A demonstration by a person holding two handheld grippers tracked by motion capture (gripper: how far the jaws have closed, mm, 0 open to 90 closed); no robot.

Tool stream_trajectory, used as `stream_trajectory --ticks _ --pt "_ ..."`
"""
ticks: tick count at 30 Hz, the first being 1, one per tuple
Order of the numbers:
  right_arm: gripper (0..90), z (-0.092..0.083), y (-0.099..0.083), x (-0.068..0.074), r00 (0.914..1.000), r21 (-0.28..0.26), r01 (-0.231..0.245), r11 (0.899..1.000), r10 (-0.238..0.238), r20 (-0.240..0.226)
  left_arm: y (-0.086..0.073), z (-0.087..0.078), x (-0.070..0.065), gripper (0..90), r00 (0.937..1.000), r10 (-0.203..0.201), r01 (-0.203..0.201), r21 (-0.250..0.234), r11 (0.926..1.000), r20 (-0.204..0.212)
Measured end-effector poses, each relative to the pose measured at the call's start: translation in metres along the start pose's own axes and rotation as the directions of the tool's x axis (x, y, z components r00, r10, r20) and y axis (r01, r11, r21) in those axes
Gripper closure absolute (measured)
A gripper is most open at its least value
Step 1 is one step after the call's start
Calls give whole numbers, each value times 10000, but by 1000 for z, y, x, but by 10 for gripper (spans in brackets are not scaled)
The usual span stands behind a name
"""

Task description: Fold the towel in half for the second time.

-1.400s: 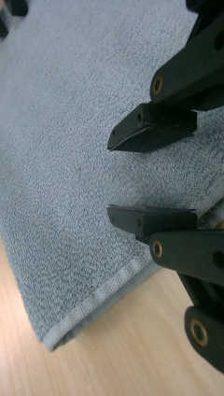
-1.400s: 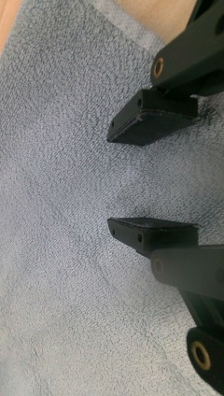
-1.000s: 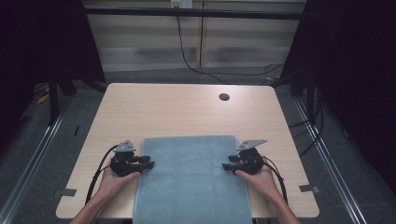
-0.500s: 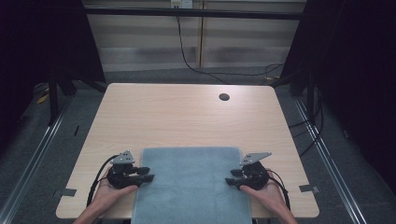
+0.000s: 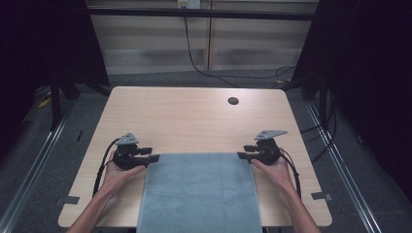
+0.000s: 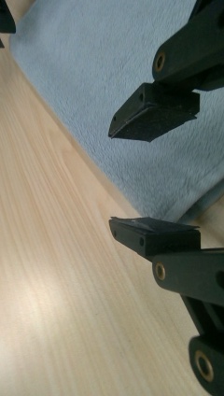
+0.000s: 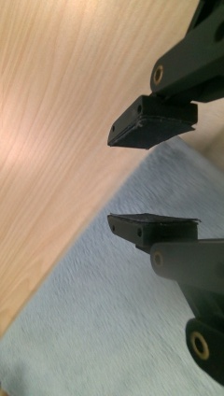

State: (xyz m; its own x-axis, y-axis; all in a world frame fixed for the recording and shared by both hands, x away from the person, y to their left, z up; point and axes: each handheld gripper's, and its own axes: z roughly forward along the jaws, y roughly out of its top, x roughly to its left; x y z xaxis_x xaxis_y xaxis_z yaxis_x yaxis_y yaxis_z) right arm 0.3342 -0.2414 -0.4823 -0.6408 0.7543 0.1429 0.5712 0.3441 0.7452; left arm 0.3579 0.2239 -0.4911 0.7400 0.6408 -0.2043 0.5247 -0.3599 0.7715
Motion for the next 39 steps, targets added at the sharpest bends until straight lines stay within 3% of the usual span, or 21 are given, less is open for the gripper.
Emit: stream_trajectory --ticks 2,5,7,10,13,15,18,23,25,29,31,33,39 --pt "534 6 0 -6 9998 -127 -160 9998 159 -118 -1 3 3 474 9999 73 -71 165 9998 -126" --pt "485 10 -3 -10 9992 29 -382 9993 382 -92 -3 7 8 440 9994 -339 338 154 9993 21" --pt "471 11 -7 -13 9989 143 -451 9989 452 -95 -4 12 6 432 9999 -135 134 501 9987 19" --pt "468 15 -10 -14 9992 319 -390 9987 390 -3 -5 15 4 429 9999 33 -39 656 9978 97" --pt "474 17 -10 -12 9996 392 -178 9991 170 203 -6 13 6 446 9997 -99 82 715 9974 234" --pt "490 18 -10 -9 9999 531 -141 9985 136 100 -8 11 8 470 9991 -131 104 682 9976 400" --pt "533 19 -11 -6 9999 583 -146 9982 140 99 -12 8 9 538 9986 -25 -4 551 9985 533" --pt "817 19 -11 0 9990 667 -241 9975 266 -371 -15 7 6 791 9950 92 -161 685 9975 995" --pt "833 18 -11 1 9989 704 -258 9972 284 -363 -14 7 5 805 9953 87 -151 659 9977 967" --pt "851 13 -9 -1 9969 481 -597 9971 620 -480 -10 4 7 824 9942 -163 117 445 9989 1060" --pt "853 8 -7 -3 9955 189 -740 9971 750 -587 -4 0 7 826 9936 -155 147 85 9999 1117" --pt "855 2 -3 -5 9939 -167 -861 9961 848 -712 0 -5 8 827 9913 -411 442 -219 9988 1250" --pt "858 -8 9 -5 9920 -575 -1025 9931 978 -793 13 -9 6 828 9907 -335 428 -680 9968 1318"
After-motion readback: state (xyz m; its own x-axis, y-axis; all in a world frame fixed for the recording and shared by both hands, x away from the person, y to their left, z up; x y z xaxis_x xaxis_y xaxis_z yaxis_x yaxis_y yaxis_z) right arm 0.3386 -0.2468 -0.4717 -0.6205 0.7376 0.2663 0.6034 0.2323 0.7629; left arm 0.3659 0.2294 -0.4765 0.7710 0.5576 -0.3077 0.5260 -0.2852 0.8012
